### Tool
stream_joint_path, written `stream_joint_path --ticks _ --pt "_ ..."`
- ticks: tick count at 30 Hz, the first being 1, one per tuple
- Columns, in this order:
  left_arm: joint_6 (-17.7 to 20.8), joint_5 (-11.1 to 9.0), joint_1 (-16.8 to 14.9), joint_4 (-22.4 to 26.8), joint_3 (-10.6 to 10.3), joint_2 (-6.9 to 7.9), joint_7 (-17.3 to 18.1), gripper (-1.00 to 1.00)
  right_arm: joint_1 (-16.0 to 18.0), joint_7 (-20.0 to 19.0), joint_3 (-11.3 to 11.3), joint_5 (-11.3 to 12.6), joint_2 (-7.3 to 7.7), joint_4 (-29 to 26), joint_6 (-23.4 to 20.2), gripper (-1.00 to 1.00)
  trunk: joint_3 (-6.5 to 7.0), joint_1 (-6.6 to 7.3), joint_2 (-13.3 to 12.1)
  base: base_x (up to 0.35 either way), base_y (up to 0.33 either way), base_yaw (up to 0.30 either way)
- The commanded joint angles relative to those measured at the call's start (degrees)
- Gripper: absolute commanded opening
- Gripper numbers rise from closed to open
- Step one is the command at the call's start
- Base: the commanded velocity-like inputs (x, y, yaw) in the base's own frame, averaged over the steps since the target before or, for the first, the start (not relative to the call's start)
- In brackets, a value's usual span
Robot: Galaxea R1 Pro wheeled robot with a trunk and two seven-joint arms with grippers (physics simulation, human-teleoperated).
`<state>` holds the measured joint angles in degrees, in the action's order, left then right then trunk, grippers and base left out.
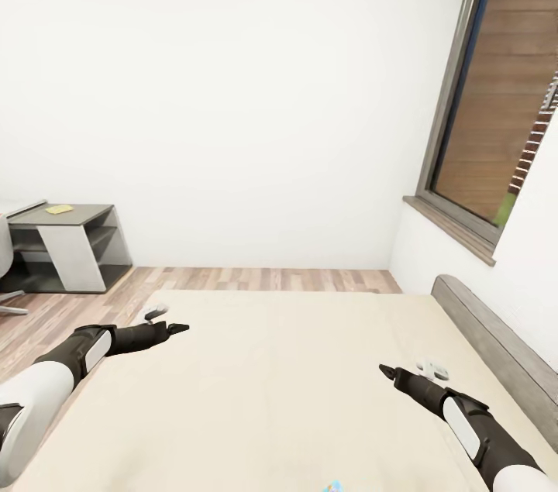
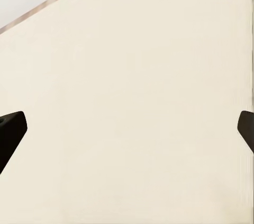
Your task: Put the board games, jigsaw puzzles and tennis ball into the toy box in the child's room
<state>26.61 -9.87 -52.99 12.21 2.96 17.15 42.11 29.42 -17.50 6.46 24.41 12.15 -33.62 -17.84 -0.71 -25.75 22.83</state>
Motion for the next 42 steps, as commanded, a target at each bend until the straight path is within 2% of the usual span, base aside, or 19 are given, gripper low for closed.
stream_joint_path --ticks 1,42 --pt "0.56 -0.17 -0.04 0.01 0.29 0.01 0.11 1.00 0.02 -0.17 0.22 0.37 -0.02 -0.04 -0.45 1.00 -0.08 -0.03 0.09 0.000 -0.110 0.000" --pt "0.55 -0.21 -0.01 0.01 0.29 0.08 0.15 1.00 0.02 -0.17 0.23 0.37 -0.02 -0.04 -0.45 1.00 -0.08 -0.03 0.09 -0.012 -0.007 0.000"
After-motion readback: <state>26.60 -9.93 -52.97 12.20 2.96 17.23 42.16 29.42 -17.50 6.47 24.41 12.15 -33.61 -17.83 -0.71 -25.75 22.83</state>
